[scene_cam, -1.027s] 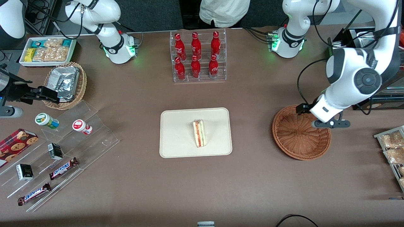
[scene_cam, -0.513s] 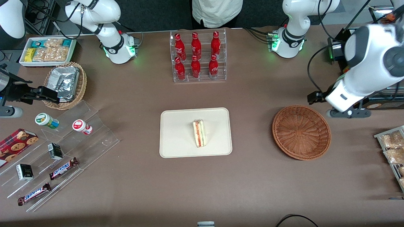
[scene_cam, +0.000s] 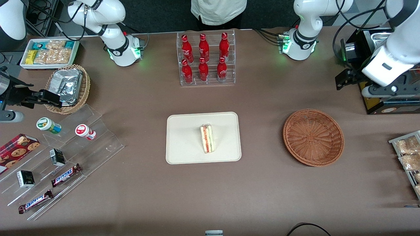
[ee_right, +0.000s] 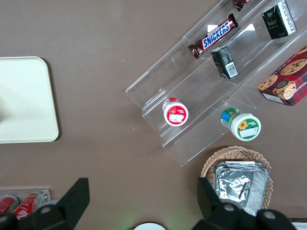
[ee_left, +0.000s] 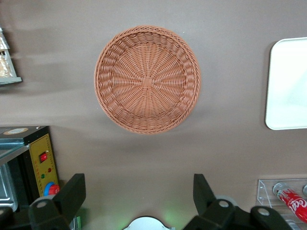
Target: Place sandwich from basket to tray
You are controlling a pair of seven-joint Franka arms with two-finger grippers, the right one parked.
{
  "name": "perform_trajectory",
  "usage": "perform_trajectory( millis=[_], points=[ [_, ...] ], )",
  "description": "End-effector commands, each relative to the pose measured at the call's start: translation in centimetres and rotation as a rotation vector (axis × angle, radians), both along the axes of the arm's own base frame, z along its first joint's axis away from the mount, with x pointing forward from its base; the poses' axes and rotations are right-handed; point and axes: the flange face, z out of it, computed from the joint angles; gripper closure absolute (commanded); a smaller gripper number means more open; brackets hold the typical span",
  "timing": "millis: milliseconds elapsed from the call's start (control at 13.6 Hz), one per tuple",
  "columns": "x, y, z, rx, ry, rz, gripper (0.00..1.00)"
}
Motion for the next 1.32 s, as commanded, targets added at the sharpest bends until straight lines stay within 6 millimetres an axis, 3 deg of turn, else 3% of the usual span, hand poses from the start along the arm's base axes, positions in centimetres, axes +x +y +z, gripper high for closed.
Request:
perform_trajectory(
  millis=[0,147,1247],
  points=[
    [0.1,0.6,1.9,0.005,-0.012,-0.007,0.01],
    [0.2,1.7,2.1,-0.003,-0.012,0.016,0.01],
    [0.3,1.9,3.1,-0.003,-0.036,-0.039,0.01]
  ],
)
